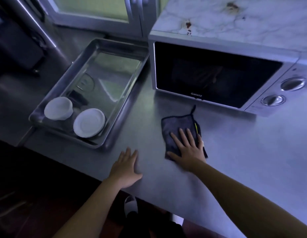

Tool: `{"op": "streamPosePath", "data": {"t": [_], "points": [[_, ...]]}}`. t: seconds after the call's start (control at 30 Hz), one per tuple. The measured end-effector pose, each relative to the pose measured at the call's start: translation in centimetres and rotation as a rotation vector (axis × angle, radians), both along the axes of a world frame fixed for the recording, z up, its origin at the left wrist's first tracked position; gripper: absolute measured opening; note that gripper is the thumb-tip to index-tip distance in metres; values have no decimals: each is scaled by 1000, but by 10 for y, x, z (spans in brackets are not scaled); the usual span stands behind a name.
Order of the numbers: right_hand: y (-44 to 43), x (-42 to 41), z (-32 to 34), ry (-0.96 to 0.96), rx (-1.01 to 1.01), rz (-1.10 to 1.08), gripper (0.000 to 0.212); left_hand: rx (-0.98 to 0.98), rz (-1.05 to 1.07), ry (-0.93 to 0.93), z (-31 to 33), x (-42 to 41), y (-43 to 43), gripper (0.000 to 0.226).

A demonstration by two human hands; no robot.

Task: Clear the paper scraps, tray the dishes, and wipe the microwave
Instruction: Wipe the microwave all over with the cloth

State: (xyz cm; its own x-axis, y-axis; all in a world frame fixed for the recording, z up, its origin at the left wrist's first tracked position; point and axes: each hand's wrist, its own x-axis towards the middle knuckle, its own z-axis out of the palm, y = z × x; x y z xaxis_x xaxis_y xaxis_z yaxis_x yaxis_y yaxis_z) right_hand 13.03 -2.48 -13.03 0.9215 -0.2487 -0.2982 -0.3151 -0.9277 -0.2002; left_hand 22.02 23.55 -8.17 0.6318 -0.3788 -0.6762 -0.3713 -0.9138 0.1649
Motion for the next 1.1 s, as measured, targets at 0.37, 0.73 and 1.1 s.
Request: {"op": "streamPosePath", "data": {"t": [0.37,0.73,1.1], "points": [[-22,-146,26,-283,371,-526,40,-272,64,-29,22,-52,-35,59],[-72,-169,210,-353,1884,-950,44,-930,87,468,158,-67,-143,102],[-36,-170,217,-462,2099,-890,79,-964,399,947,157,-55,-137,24]]}}
